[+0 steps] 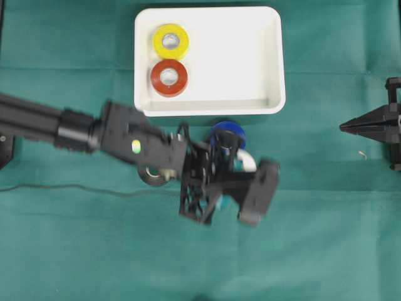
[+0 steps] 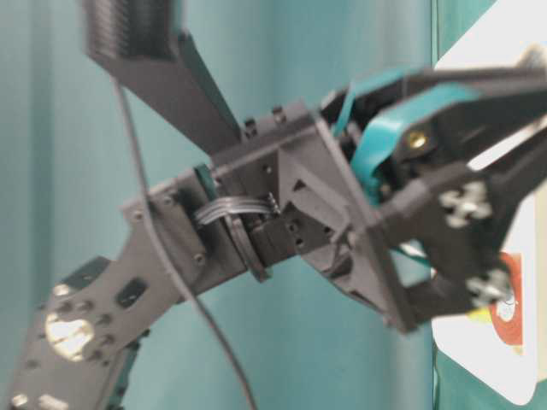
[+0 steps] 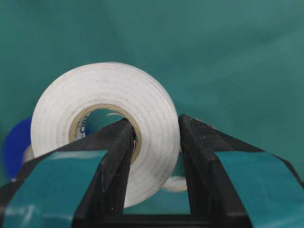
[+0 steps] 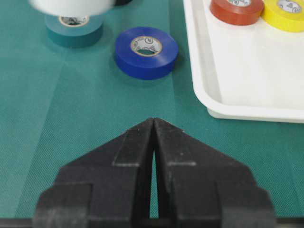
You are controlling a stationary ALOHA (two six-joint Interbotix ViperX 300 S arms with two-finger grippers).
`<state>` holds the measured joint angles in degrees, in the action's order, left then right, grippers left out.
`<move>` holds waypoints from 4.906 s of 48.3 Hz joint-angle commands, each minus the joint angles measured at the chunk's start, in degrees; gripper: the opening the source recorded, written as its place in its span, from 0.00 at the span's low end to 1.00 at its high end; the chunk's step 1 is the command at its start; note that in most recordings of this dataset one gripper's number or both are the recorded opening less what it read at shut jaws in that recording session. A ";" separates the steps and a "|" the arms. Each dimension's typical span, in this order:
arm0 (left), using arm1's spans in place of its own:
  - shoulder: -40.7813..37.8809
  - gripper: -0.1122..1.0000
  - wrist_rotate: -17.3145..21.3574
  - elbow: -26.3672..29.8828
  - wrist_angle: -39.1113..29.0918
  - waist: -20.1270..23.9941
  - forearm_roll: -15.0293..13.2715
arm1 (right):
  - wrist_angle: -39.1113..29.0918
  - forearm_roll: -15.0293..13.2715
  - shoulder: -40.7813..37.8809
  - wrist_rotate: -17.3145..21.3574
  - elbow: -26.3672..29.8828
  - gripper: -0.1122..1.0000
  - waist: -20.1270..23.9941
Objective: Put the tape into the white case with the left arm.
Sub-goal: 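Lift the white roll and carry it over the white tray, then lower the white roll into the tray and open the left gripper, then move the open left gripper toward the black tape roll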
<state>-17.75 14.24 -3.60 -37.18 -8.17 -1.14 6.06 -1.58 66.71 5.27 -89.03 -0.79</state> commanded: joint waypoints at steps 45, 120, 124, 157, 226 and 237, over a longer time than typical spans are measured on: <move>6.86 0.36 11.25 -9.67 10.20 23.20 0.09 | 0.53 -0.09 -0.35 0.09 0.35 0.02 -0.18; 6.86 0.86 16.61 -14.68 17.67 27.16 0.00 | 0.70 -0.09 -0.35 0.09 0.35 0.02 -0.18; 7.91 0.86 16.44 -15.47 17.67 27.16 -0.09 | 0.70 -0.09 -0.35 0.09 0.26 0.02 -0.18; 27.86 0.85 13.80 -32.34 17.67 18.02 -0.44 | 0.62 0.00 -0.26 0.09 0.26 0.02 -0.18; 55.37 0.84 -0.44 -55.90 17.67 6.42 -0.35 | 0.62 -0.09 -0.26 0.09 0.18 0.02 -0.26; 51.77 0.84 -0.44 -54.76 19.60 4.57 -0.44 | 0.62 -0.09 -0.26 0.09 0.18 0.02 -0.18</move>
<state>35.24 13.89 -60.12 -18.98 -2.64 -1.41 6.15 -1.58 66.80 5.27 -89.38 -0.97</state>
